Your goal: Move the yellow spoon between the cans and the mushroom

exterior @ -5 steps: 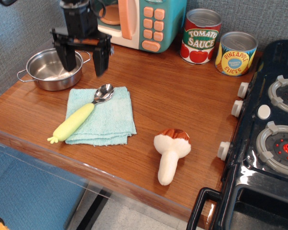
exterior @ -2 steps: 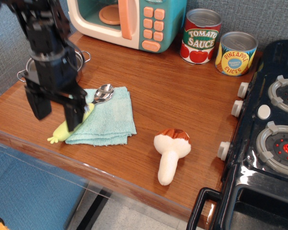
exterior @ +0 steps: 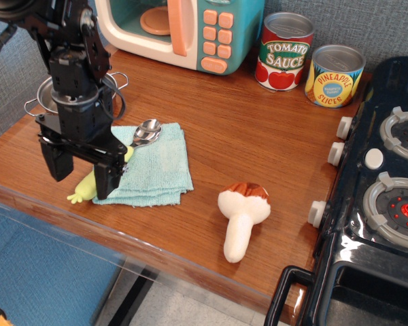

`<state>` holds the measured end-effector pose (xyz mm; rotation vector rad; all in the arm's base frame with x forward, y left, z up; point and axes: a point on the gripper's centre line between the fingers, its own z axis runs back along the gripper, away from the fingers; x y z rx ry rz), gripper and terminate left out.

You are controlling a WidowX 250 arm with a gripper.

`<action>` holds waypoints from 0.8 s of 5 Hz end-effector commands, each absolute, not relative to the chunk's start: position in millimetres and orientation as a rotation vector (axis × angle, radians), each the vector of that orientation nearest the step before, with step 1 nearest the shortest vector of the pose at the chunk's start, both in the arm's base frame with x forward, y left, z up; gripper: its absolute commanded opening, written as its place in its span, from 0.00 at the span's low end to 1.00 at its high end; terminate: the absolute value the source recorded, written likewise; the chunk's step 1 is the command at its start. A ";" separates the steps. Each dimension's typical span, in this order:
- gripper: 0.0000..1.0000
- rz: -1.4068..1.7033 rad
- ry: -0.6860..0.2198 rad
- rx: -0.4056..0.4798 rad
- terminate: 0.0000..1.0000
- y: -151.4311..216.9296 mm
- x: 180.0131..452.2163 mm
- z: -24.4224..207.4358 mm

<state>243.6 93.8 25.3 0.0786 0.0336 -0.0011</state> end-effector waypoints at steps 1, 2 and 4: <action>0.00 -0.021 0.023 0.105 0.00 95.5 251.9 26.0; 0.00 -0.023 0.020 0.099 0.00 94.9 252.2 24.0; 0.00 -0.039 -0.039 0.078 0.00 84.6 257.5 46.0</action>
